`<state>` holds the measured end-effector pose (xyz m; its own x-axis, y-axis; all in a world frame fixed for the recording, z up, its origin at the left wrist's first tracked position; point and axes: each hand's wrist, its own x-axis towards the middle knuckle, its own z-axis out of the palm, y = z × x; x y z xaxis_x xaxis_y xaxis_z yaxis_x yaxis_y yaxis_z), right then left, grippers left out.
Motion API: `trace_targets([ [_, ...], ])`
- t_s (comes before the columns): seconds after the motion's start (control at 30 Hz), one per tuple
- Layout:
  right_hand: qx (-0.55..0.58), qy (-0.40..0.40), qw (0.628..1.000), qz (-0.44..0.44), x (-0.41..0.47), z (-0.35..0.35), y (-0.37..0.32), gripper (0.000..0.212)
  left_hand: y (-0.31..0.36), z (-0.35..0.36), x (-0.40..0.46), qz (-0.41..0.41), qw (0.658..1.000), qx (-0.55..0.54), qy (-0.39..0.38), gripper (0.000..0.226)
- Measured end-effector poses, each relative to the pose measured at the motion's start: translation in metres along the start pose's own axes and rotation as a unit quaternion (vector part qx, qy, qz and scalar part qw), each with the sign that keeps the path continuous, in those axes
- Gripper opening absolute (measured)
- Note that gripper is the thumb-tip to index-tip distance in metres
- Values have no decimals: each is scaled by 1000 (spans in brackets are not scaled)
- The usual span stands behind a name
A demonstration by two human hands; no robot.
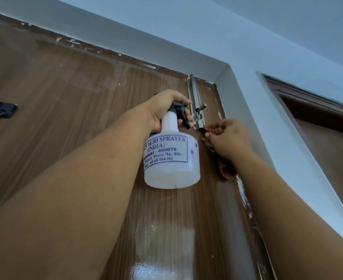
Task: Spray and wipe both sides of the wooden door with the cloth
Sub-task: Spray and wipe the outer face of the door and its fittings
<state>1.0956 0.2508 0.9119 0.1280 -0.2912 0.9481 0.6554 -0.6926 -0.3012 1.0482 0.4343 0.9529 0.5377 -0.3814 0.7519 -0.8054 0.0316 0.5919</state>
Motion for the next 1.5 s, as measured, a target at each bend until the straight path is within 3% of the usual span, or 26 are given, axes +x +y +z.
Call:
trace_targets([
  [0.07, 2, 19, 1000, -20, -6, -3, -2, 9, -1, 0, -2, 8, 1000, -28, 5, 22],
  [0.13, 25, 107, 987, -114, -13, 0, -3, 13, 0, 2, -1, 23, 997, -68, 12, 22],
  [0.2, -20, 191, 954, -231, -19, 10, -8, 18, -1, 3, 0, 31, 995, -92, 17, 24],
  [0.27, -117, 186, 933, -286, -21, 19, -21, 17, 0, 4, -1, 25, 995, -94, 18, 29],
  [0.33, -273, 129, 914, -272, -14, 24, -36, 20, 0, 3, -2, 17, 995, -97, 20, 31],
  [0.4, -337, 111, 902, -244, 0, 24, -50, 17, 0, 1, 1, 21, 994, -106, 19, 32],
  [0.57, -341, 18, 930, -138, 43, 11, -93, 15, -2, -5, 8, 42, 984, -168, 35, 25],
  [0.67, -287, -121, 949, -49, 62, -3, -119, 7, -3, -1, 5, 40, 990, -132, 27, 27],
  [0.73, -299, -168, 939, -25, 72, -4, -129, 10, -4, -1, 4, 50, 993, -98, 32, 24],
  [0.77, -351, -147, 923, -54, 77, -2, -132, 18, -4, 0, 3, 53, 994, -87, 30, 23],
  [0.87, -419, 49, 892, -161, 97, 11, -126, 29, -5, 1, 4, 52, 996, -73, 15, 27],
  [1.1, -350, 67, 898, -256, 156, 32, -109, 24, -6, -1, 5, 50, 999, -16, 3, 37],
  [1.3, -171, 21, 965, -200, 192, 31, -82, 38, -6, -2, 6, 37, 999, 5, 13, 40],
  [1.5, -29, 42, 984, -168, 179, 27, -63, 31, -5, 2, -1, 16, 1000, -6, 10, 43],
])
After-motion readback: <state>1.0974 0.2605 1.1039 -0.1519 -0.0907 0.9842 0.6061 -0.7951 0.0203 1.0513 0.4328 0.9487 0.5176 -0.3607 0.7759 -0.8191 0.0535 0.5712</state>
